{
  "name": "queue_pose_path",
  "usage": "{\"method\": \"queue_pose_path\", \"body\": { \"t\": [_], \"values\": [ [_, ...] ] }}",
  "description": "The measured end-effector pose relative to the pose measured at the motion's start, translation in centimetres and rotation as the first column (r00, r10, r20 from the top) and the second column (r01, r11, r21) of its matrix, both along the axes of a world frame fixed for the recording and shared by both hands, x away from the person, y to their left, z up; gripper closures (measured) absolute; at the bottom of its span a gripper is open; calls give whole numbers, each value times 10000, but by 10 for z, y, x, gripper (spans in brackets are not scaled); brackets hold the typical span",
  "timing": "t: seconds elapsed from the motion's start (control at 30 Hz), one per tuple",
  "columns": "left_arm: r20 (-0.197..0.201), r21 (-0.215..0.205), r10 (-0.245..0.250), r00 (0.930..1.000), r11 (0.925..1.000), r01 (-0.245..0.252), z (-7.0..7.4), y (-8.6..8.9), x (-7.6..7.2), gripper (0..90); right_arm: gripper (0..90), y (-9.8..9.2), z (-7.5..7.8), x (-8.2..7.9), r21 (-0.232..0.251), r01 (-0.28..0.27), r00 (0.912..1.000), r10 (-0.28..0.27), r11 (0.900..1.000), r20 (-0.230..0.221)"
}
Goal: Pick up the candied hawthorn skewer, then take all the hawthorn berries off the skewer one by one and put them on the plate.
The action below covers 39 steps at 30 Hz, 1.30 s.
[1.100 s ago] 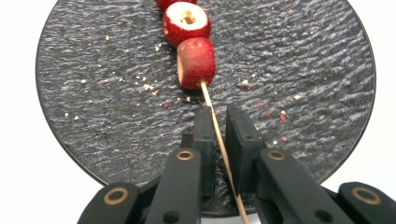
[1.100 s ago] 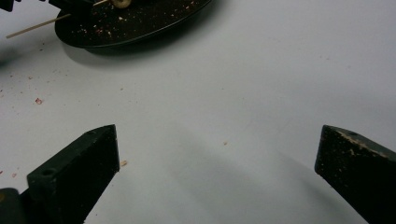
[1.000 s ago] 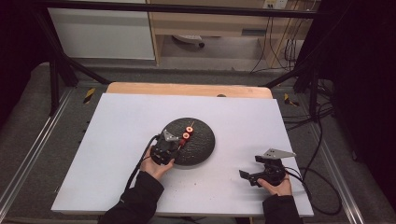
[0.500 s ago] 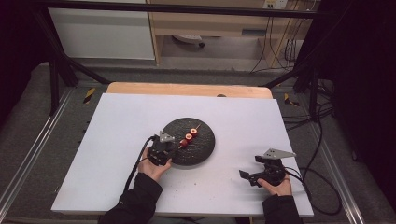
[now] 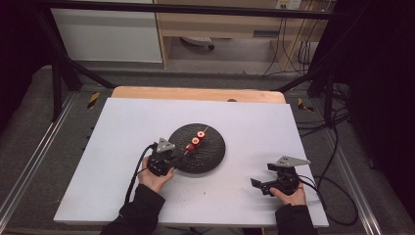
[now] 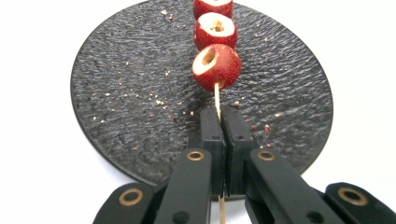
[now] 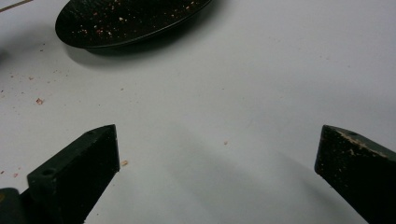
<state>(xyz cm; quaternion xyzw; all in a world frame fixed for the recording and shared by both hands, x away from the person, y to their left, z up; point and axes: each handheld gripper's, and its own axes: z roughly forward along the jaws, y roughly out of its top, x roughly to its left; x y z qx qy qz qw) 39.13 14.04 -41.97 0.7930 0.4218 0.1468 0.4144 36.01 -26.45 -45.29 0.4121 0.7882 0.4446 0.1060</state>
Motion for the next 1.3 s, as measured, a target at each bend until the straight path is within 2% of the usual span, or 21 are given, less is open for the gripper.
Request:
{"method": "queue_pose_path", "body": {
  "t": [0.4,0.53,0.63,0.87,1.0,1.3],
  "values": [
    [484,-550,-99,9988,9984,126,-1,26,-16,883,13,1,-1,0,136,1,10000,-1,9999,-20],
    [700,-494,-172,9974,9986,207,-1,34,-24,883,13,2,0,0,208,50,10000,-49,9998,-49],
    [763,-656,-316,9966,9972,366,-3,41,-30,883,13,3,0,0,185,-3,10000,4,9998,-40],
    [1010,-746,-347,9943,9963,423,-6,56,-44,883,13,10,1,0,209,-115,9999,114,9997,20],
    [1147,-781,-526,9920,9950,618,-6,63,-52,883,13,15,1,0,322,-213,9998,214,9993,-22],
    [1236,-782,-725,9897,9935,826,-9,66,-61,883,10,28,6,0,577,-248,9996,253,9980,-90]
  ]
}}
